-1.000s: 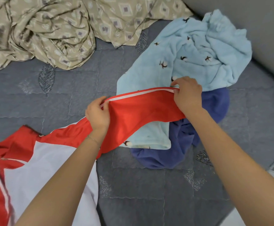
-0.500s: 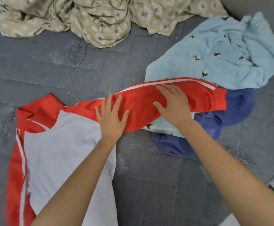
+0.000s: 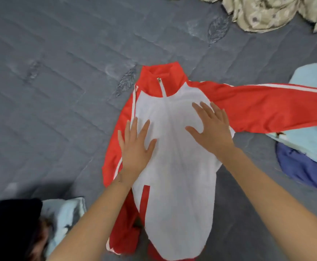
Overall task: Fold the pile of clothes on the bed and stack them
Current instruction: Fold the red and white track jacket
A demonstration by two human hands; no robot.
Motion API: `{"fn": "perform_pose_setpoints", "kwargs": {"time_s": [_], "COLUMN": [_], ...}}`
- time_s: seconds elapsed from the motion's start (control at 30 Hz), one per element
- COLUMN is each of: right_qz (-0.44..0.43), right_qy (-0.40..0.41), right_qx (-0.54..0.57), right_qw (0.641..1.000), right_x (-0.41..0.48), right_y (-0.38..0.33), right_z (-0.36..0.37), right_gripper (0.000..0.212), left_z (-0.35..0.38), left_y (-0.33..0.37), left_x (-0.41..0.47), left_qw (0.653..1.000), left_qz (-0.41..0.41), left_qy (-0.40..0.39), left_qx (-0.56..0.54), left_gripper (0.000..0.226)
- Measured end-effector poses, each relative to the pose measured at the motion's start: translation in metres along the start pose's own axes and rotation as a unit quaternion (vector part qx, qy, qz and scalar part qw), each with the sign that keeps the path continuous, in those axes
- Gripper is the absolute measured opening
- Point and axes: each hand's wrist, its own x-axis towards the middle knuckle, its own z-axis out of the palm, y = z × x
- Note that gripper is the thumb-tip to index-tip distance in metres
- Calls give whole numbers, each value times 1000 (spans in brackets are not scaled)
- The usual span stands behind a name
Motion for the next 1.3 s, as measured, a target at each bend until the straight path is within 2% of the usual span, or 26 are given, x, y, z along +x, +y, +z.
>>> {"fn": "perform_pose_setpoints", "kwargs": {"time_s": [0.17,0.23,0.37,0.4,0.5,0.6,0.73,0.87,0.93,1.03,1.2,1.23,1.3], "right_qz": [-41,-59,-86,-97,-151,-206,-241,-256,-249,-251,-226,-217,-231], "right_qy": [-31,-47,-87,-98,-126,-137,-119,-88,-83,-84,-57,-56,-79], "right_qx": [-24,-45,-65,-70,-62,-33,9,51,54,41,95,112,109], "right_qw": [998,996,990,988,979,968,963,961,963,963,968,968,964], "right_x": [-3,-4,-4,-5,-6,-4,9,27,36,50,78,81,86], "right_y": [-59,-76,-103,-110,-134,-163,-207,-247,-263,-282,-300,-301,-302], "right_z": [41,58,90,97,114,123,128,129,132,138,139,138,137], "right_gripper": [72,73,74,74,70,68,64,59,60,59,18,19,33], "left_z": [-3,-1,0,-1,-7,-22,-49,-74,-83,-92,-97,-99,-104], "left_y": [-71,-91,-118,-122,-128,-132,-146,-166,-176,-187,-209,-213,-218], "left_x": [-37,-47,-60,-62,-66,-66,-51,-30,-18,-2,25,30,41], "left_qw": [989,983,987,987,984,966,955,955,948,949,938,935,935], "left_qz": [-143,-172,-131,-118,-97,-131,-152,-188,-207,-187,-210,-212,-197], "left_qy": [-34,-53,-23,-3,63,117,153,160,166,151,125,117,80], "left_qx": [-31,-39,-93,-104,-137,-189,-203,-162,-175,-204,-244,-258,-284], "left_gripper": [70,63,15,11,12,19,25,28,27,24,18,16,12]}}
